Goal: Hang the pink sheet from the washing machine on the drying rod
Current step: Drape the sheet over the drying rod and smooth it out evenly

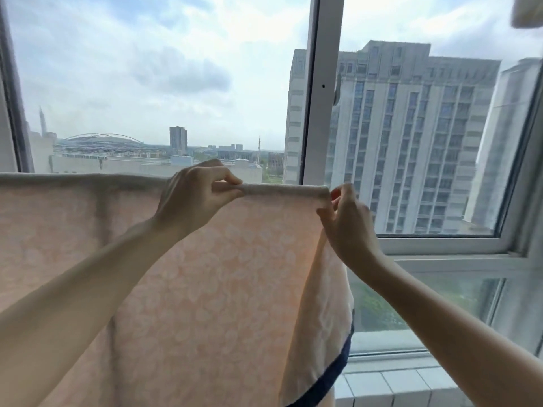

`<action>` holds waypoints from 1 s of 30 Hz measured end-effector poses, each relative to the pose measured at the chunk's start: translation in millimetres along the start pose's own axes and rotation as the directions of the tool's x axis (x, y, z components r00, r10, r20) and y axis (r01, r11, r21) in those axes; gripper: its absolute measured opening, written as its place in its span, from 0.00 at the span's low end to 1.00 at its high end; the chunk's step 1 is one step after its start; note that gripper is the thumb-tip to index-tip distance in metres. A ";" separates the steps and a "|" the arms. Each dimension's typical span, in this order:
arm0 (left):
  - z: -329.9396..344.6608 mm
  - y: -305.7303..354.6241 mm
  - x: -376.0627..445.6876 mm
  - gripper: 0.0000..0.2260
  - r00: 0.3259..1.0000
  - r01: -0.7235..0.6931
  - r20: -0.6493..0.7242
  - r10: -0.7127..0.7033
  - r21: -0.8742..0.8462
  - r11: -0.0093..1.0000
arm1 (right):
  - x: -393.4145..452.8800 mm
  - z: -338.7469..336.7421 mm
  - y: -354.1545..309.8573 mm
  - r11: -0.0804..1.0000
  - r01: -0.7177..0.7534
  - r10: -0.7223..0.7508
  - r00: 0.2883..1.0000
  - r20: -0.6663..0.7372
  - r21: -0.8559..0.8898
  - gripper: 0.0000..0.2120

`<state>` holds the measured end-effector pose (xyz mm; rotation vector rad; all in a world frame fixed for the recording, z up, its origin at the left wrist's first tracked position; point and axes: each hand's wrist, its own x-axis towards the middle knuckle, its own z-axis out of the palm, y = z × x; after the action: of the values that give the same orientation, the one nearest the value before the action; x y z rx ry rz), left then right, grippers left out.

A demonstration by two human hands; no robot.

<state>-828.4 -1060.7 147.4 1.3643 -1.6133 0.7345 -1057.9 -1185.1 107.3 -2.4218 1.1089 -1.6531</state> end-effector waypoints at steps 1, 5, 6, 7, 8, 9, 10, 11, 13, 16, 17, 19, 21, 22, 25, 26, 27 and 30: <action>1.3 -0.7 1.6 0.07 1.000 0.018 -0.001 -0.018 -0.028 0.999 | -0.1 -2.0 3.8 1.000 0.004 -0.004 1.000 -0.004 0.018 0.08; 8.3 -1.4 10.1 0.04 0.997 0.074 -0.020 -0.078 -0.126 0.989 | 15.6 -22.0 9.1 0.997 0.058 -0.057 0.998 -0.022 0.059 0.06; 10.4 1.1 13.0 0.03 0.995 0.084 -0.046 -0.091 -0.134 0.987 | 23.1 -27.0 8.6 0.996 0.058 -0.055 0.997 -0.045 0.072 0.06; 12.3 4.6 16.3 0.03 0.992 0.089 -0.080 -0.100 -0.135 0.987 | 30.9 -30.4 8.2 0.995 0.061 -0.056 0.996 -0.072 0.078 0.05; 14.4 7.5 19.7 0.02 0.988 0.089 -0.110 -0.104 -0.130 0.987 | 38.6 -31.4 8.5 0.995 0.066 -0.059 0.994 -0.091 0.072 0.04; 16.5 10.1 22.7 0.02 0.987 0.088 -0.127 -0.103 -0.121 0.989 | 45.7 -30.7 9.7 0.996 0.070 -0.065 0.994 -0.091 0.055 0.05; 18.5 11.7 24.6 0.02 0.988 0.087 -0.122 -0.099 -0.105 0.991 | 51.9 -28.5 11.9 0.997 0.070 -0.068 0.996 -0.064 0.028 0.05; 20.6 13.0 25.2 0.02 0.991 0.082 -0.101 -0.090 -0.078 0.994 | 56.9 -26.8 14.4 0.998 0.069 -0.069 0.997 -0.023 -0.002 0.06; 25.0 13.5 23.6 0.01 0.997 0.056 -0.057 -0.057 -0.024 0.998 | 64.8 -25.1 20.2 0.998 0.069 -0.069 0.998 0.012 -0.015 0.06; 28.0 14.1 22.3 0.01 0.993 0.068 -0.093 -0.070 -0.028 0.997 | 67.7 -23.6 25.4 0.994 0.111 -0.112 0.993 -0.032 -0.011 0.06; 28.2 14.9 23.0 0.01 0.992 0.083 -0.095 -0.086 -0.029 0.996 | 66.8 -21.2 27.6 0.993 0.118 -0.118 0.993 -0.001 -0.027 0.06; 27.8 15.3 23.1 0.02 0.994 0.100 -0.054 -0.099 0.004 0.995 | 64.9 -15.2 32.6 0.991 0.117 -0.110 0.988 0.104 -0.062 0.07; 25.5 12.8 19.8 0.02 0.996 0.089 -0.018 -0.088 0.013 0.996 | 64.9 -14.6 31.9 0.993 0.109 -0.100 0.984 0.150 -0.051 0.07; 23.3 11.4 18.0 0.02 0.997 0.081 -0.012 -0.081 0.005 0.997 | 65.5 -16.2 28.2 0.993 0.116 -0.112 0.983 0.146 -0.021 0.07; 15.5 8.1 13.5 0.01 0.998 0.055 -0.012 -0.055 -0.021 0.998 | 63.0 -17.6 1.4 0.972 0.219 -0.232 0.956 0.178 0.086 0.08; 13.4 7.8 12.3 0.01 0.999 0.052 -0.012 -0.052 -0.028 0.998 | 61.4 -15.1 -10.1 0.959 0.259 -0.278 0.937 0.210 0.112 0.08; 11.3 7.8 10.6 0.01 0.999 0.051 -0.015 -0.051 -0.033 0.998 | 60.5 -11.0 -21.5 0.946 0.296 -0.321 0.915 0.243 0.136 0.08; 4.8 8.1 4.2 0.02 0.998 0.046 -0.036 -0.048 -0.037 0.998 | 61.8 2.6 -50.6 0.912 0.370 -0.409 0.845 0.343 0.175 0.08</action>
<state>-837.4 -1065.0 149.7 1.3503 -1.5530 0.6954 -1016.4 -1182.1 175.6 -2.8625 0.4852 -1.1854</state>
